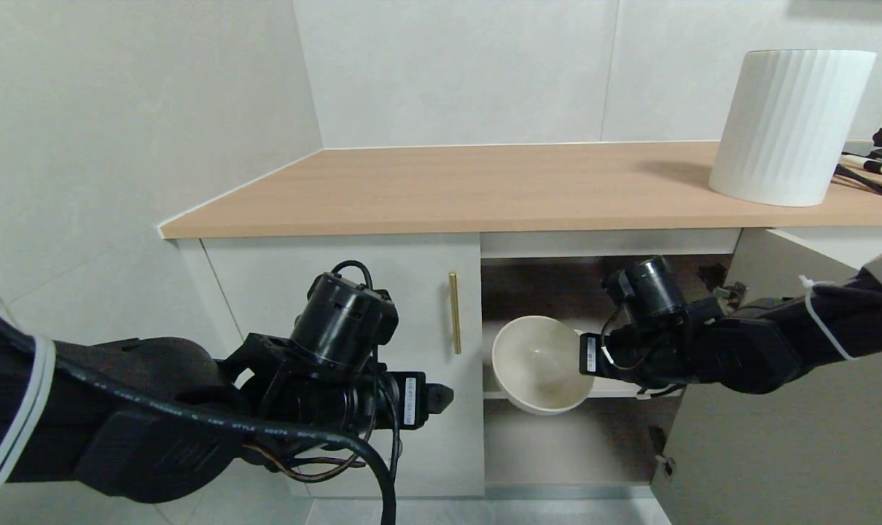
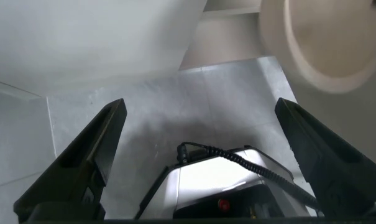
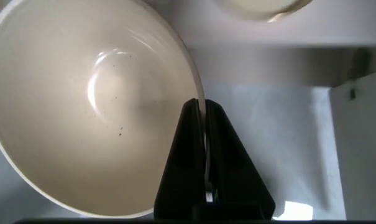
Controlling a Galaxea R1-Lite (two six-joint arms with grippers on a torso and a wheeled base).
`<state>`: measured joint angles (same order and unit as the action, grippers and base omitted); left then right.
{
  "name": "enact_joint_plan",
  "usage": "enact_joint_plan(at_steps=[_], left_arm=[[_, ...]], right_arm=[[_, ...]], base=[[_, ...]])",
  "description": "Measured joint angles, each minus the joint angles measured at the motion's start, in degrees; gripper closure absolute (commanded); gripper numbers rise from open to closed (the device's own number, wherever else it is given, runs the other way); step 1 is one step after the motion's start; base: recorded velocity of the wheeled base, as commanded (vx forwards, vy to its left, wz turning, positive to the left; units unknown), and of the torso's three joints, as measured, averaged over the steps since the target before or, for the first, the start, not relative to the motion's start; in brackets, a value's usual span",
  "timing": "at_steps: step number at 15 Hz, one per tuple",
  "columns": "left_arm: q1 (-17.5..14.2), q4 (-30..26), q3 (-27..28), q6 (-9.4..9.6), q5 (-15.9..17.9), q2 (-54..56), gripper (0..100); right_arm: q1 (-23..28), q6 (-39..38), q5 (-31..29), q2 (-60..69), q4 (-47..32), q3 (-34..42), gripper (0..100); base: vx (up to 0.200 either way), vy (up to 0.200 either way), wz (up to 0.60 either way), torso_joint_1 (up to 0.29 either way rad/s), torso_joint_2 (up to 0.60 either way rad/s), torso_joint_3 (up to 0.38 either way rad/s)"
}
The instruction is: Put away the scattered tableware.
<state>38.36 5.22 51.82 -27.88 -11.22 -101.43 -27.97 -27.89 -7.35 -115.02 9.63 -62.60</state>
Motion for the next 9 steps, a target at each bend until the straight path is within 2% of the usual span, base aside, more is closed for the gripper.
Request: enact_joint_plan(at_steps=[4, 9], left_arm=[[-0.11, 0.02, -0.06, 0.02, 0.0, 0.02, 0], [-0.16, 0.04, -0.06, 0.05, 0.0, 0.02, 0]], right_arm=[[5.89, -1.94, -1.6, -8.28, 9.65, -2.08, 100], [9.12, -7.22, -4.57, -16.08, 10.64, -8.81, 100]], base=[[0.0, 0.0, 0.0, 0.0, 0.0, 0.0], [0.0, 0.0, 0.0, 0.0, 0.0, 0.0]])
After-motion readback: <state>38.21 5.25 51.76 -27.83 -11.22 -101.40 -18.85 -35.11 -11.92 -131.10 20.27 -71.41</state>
